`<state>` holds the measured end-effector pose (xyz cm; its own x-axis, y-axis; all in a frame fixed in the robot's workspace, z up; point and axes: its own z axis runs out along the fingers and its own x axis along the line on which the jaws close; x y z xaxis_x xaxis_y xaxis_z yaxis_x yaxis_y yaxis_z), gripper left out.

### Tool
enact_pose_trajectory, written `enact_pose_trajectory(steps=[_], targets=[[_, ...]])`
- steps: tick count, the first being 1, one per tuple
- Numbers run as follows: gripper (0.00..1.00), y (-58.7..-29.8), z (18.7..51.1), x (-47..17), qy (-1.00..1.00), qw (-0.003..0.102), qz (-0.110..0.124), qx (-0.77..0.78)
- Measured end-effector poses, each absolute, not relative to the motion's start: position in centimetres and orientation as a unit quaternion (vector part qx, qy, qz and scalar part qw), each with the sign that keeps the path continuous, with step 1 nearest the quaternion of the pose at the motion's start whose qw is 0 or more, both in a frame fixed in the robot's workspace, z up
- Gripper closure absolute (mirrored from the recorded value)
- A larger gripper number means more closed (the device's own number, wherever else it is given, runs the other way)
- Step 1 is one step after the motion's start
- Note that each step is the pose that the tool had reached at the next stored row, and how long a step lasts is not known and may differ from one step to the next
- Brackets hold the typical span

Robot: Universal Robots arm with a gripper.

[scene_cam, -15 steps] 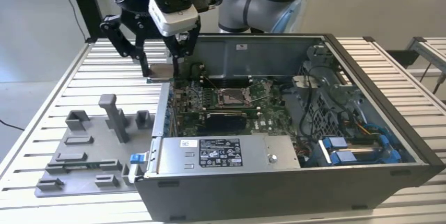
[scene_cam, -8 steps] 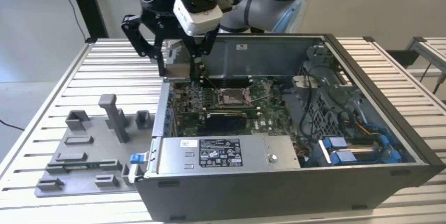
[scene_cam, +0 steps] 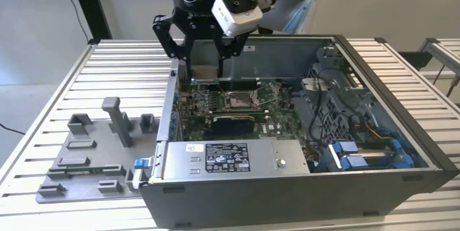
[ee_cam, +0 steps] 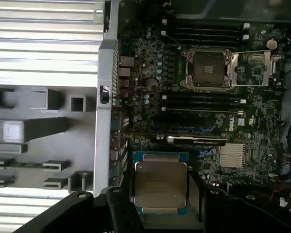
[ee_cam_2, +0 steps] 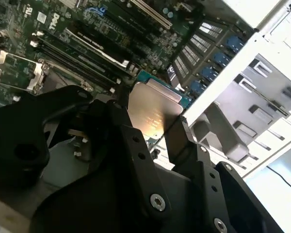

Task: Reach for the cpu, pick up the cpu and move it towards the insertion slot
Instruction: 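Pick up the cpu and move it towards the insertion slot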

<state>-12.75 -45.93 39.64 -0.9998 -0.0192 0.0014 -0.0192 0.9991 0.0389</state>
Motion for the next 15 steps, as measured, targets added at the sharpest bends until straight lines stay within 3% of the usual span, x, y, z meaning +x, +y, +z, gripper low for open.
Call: enact_pose_trajectory(steps=[15], targets=[[1.0, -45.9, 39.6, -6.8, -1.0, 0.001, -0.019, 0.01]])
